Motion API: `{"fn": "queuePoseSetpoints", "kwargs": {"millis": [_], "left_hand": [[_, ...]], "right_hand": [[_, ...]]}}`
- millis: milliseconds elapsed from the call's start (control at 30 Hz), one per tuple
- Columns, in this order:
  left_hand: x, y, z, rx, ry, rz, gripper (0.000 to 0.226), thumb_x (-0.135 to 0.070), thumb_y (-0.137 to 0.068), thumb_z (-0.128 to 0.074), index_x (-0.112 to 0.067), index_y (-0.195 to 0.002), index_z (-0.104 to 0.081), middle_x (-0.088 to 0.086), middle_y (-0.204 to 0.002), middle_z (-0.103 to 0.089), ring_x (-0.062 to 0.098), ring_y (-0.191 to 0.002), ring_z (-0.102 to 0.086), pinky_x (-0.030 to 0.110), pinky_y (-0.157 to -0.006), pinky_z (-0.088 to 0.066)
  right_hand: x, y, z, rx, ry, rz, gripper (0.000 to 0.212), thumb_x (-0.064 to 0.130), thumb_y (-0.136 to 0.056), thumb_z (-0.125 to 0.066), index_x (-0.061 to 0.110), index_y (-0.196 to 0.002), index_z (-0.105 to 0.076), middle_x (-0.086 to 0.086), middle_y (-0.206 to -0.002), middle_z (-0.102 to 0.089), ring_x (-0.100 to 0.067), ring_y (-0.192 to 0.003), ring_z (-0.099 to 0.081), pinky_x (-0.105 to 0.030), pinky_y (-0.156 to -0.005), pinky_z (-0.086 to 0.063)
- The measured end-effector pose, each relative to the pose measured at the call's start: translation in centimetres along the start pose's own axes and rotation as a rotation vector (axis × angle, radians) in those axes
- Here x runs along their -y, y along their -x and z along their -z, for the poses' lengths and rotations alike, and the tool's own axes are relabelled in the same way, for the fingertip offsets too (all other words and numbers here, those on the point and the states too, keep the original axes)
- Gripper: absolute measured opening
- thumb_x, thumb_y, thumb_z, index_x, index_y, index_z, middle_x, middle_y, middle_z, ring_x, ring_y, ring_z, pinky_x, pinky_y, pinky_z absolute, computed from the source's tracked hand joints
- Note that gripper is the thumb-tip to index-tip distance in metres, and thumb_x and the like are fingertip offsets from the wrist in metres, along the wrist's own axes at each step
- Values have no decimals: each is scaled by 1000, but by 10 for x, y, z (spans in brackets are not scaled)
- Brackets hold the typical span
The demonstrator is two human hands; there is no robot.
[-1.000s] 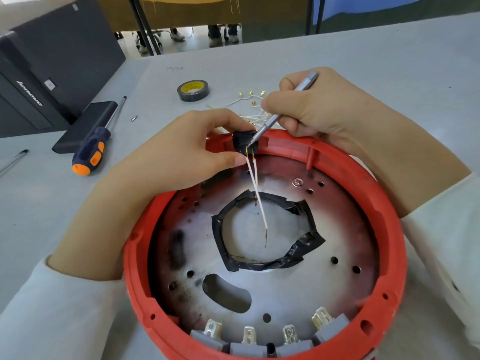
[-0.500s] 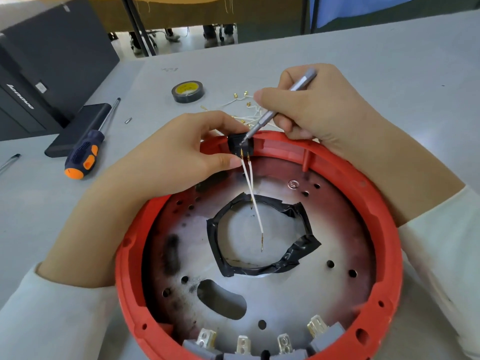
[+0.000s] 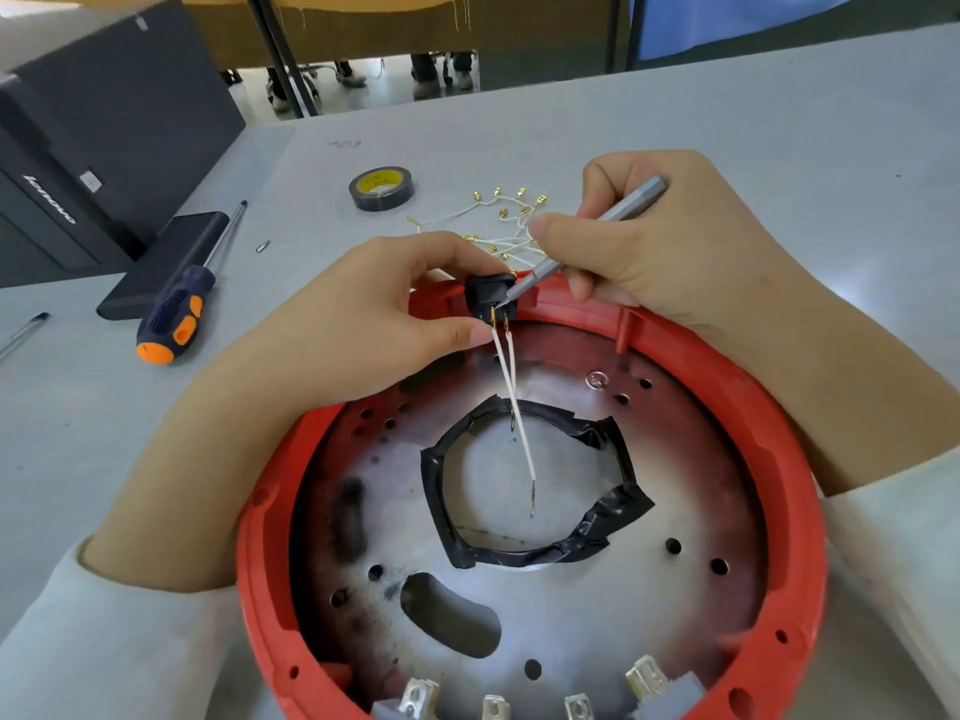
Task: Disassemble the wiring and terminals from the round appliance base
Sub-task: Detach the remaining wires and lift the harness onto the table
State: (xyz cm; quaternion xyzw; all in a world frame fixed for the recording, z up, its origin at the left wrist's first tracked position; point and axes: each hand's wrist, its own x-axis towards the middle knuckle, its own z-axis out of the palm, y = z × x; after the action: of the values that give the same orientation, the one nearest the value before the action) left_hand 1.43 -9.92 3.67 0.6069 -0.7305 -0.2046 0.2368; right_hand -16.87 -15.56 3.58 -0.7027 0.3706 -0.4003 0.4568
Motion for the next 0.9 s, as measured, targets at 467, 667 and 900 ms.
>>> {"fn": "queuePoseSetpoints", "kwargs": {"millis": [467, 667, 900], "left_hand": [[2, -1, 0, -2, -35, -10, 32, -26, -79, -71, -42, -105, -60, -26, -104, -63, -9, -100, -54, -3, -84, -33], [1, -2, 0, -3, -43, -4, 32, -25, -81, -71, -39, -107, -60, -24, -103, -62, -4, -101, -56, 0, -86, -35], [0, -2, 0, 6, -38, -11, 33, -23, -80, -71, -35, -109, -60, -26, -101, -62, -7, -99, -56, -2, -83, -33]], "right_hand": [[2, -23, -3, 86, -57, -126, 40, 1, -81, -57, 12, -49, -36, -4, -36, -47, -7, -25, -29, -10, -32, -21], [1, -26, -5, 108, -47, -118, 39, 2, -83, -56, 12, -52, -35, -1, -34, -44, -5, -24, -30, -11, -30, -21], [-2, -29, -4, 139, -50, -137, 38, 1, -82, -56, 13, -52, -35, -1, -33, -41, -5, -26, -31, -11, -30, -22]]}}
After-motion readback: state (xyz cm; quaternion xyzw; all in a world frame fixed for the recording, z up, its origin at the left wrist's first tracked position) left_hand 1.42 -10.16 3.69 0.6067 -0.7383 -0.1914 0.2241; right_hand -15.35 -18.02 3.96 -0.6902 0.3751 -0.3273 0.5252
